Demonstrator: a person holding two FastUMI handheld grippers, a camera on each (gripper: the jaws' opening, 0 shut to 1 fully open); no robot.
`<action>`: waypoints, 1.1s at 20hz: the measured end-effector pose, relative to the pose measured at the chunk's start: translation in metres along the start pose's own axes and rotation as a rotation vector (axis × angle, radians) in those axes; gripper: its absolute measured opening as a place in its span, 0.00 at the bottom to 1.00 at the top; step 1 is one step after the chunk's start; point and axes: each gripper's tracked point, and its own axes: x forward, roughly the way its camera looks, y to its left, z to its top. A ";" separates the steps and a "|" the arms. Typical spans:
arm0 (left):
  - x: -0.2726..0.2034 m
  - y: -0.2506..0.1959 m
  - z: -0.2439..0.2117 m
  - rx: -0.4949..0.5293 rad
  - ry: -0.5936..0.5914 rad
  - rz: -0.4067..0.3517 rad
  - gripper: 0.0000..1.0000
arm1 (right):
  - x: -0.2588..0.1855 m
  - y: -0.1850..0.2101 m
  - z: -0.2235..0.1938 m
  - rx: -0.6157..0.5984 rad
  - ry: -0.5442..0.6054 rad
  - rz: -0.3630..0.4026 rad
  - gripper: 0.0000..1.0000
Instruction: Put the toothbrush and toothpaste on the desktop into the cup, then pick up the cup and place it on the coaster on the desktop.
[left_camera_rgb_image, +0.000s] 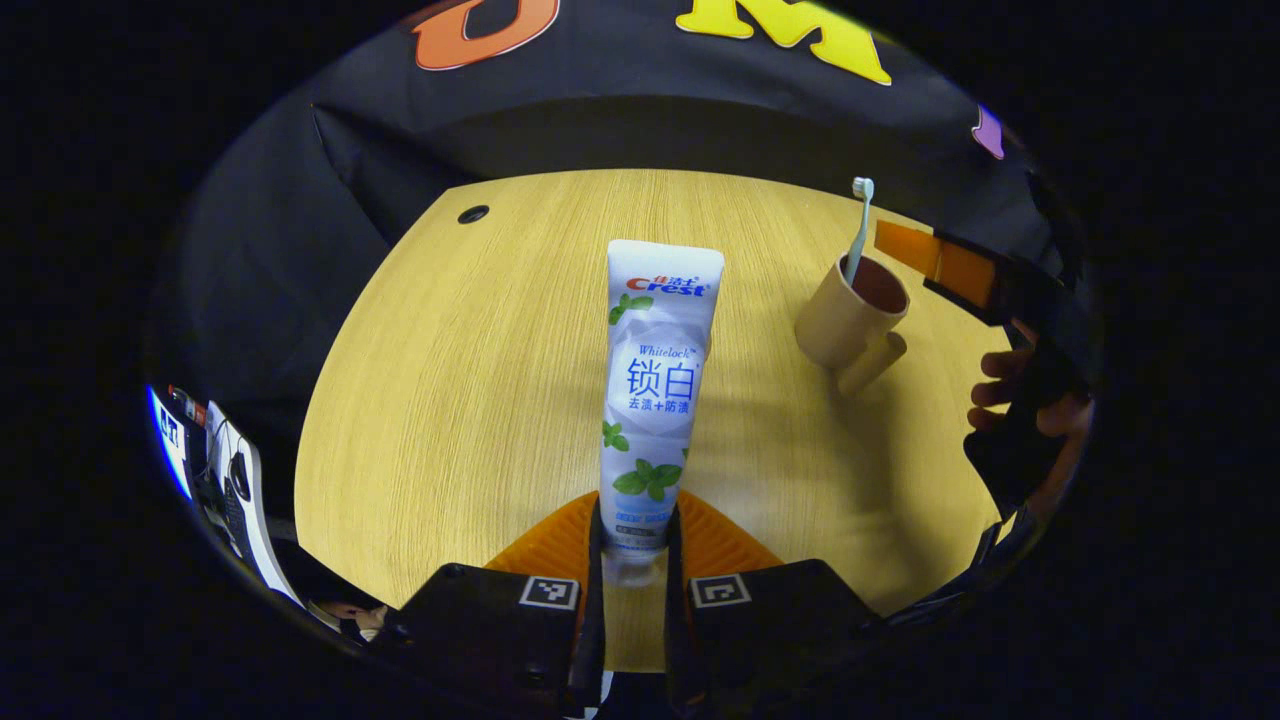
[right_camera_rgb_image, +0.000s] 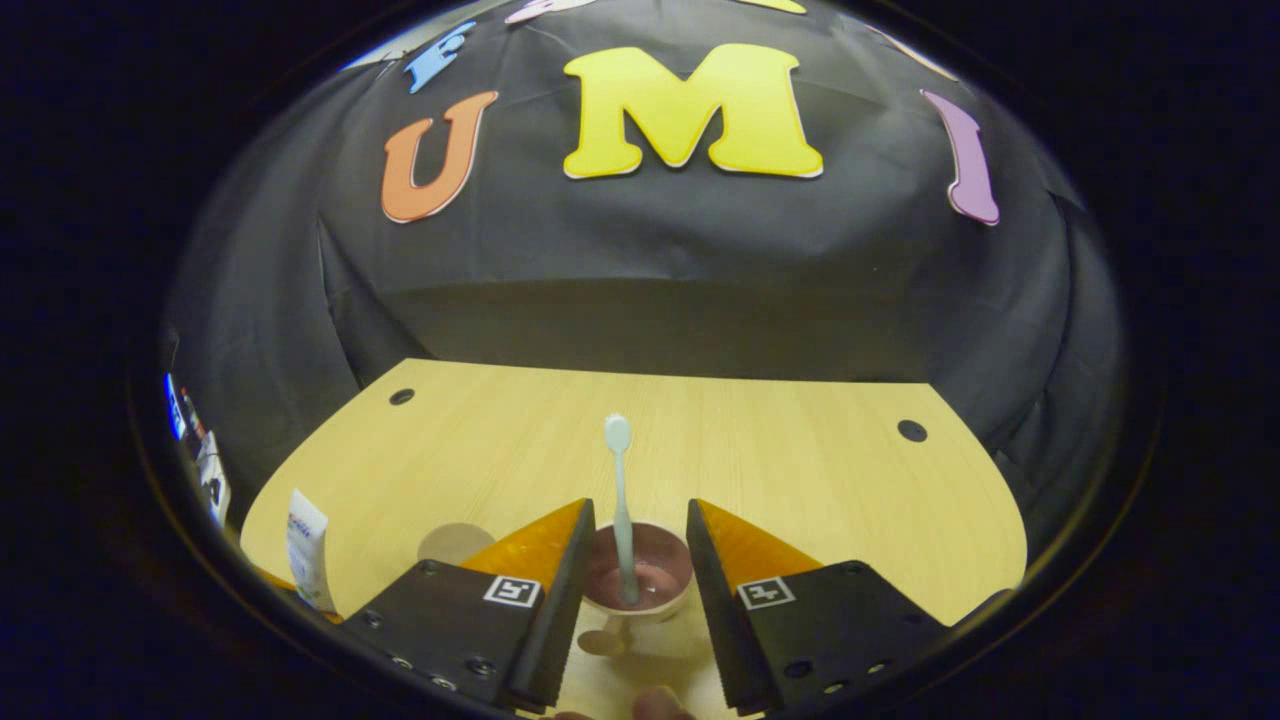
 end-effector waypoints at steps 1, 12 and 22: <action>-0.001 -0.003 0.009 0.000 -0.020 -0.003 0.27 | -0.004 -0.004 0.003 0.005 -0.007 -0.002 0.56; 0.016 -0.064 0.113 -0.039 -0.278 -0.092 0.27 | -0.056 -0.070 0.006 0.021 -0.020 -0.081 0.58; 0.015 -0.150 0.195 -0.063 -0.622 -0.232 0.27 | -0.089 -0.144 -0.039 0.031 0.066 -0.179 0.60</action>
